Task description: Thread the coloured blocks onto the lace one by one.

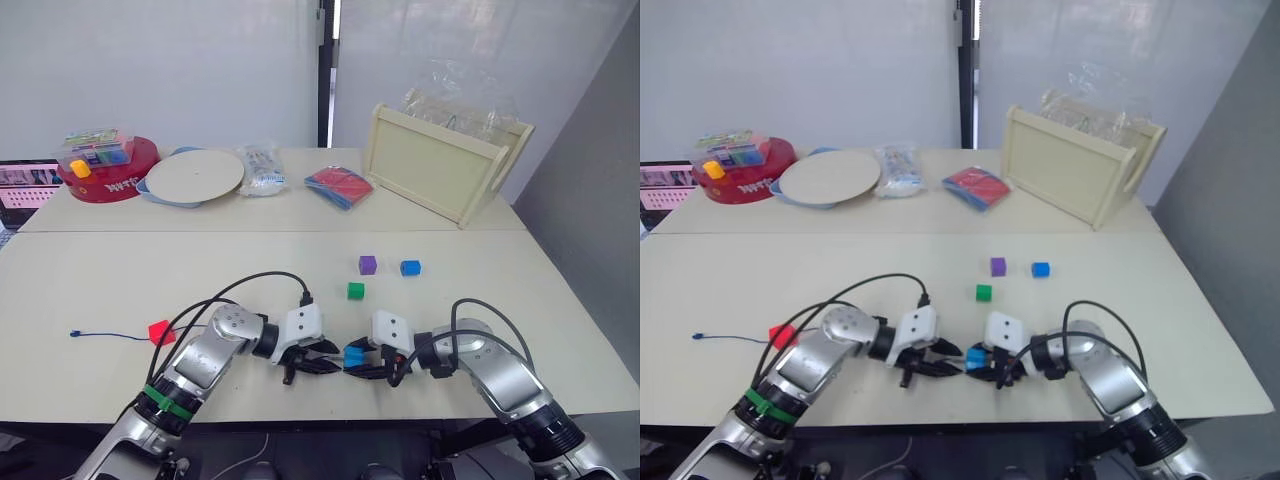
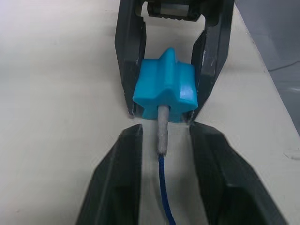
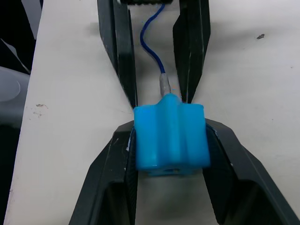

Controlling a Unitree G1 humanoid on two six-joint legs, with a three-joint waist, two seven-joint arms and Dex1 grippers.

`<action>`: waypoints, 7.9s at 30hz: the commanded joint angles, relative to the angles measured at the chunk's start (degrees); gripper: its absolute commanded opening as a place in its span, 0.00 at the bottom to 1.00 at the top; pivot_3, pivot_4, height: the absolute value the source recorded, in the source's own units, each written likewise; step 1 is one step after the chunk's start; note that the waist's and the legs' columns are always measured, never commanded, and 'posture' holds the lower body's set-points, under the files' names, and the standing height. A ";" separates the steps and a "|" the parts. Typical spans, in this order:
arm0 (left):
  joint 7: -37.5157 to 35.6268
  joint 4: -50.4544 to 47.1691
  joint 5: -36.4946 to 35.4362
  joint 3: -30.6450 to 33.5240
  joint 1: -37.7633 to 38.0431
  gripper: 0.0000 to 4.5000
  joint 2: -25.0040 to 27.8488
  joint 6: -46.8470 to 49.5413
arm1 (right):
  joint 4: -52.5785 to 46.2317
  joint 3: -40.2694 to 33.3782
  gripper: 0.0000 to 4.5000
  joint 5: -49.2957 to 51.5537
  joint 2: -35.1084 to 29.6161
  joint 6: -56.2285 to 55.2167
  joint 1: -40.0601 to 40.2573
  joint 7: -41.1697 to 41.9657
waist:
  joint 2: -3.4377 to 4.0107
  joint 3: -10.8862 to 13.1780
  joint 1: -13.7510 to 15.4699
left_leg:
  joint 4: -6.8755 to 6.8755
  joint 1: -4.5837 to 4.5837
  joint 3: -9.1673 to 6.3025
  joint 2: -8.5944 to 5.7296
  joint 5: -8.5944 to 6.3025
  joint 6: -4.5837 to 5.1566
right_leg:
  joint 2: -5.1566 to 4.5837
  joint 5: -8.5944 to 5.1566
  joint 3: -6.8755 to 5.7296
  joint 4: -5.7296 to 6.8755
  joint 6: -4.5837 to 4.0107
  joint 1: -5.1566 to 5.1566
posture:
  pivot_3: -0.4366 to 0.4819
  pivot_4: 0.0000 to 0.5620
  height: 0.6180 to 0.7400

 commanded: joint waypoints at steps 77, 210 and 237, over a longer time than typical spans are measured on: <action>0.36 -2.01 1.10 0.86 2.29 0.00 3.93 0.11 | -1.88 -0.26 0.30 1.08 -0.58 2.76 0.95 -2.55 | 0.00 0.00 0.16 | -0.08 0.00 0.01 -0.01 -0.03 0.03 | -0.02 0.00 -0.01 -0.15 0.01 0.04 | 0.48 0.27 1.00; -6.15 9.47 -0.16 13.55 8.59 0.31 22.71 -8.54 | -7.36 -3.28 0.00 4.54 -7.76 5.05 1.30 -2.90 | -0.03 0.07 -0.48 | -0.27 0.03 0.02 0.09 -0.04 0.06 | 0.05 -0.01 0.02 -0.18 0.03 -0.08 | 0.48 0.27 1.00; 0.84 -10.32 -9.48 7.53 3.38 0.88 7.34 2.06 | -4.00 -1.09 0.00 3.16 -5.15 3.59 -1.74 -0.52 | 0.00 0.15 -0.05 | -0.31 -0.57 0.08 0.03 0.00 0.01 | 0.00 -0.01 0.05 0.08 -0.03 -0.77 | 0.48 0.27 1.00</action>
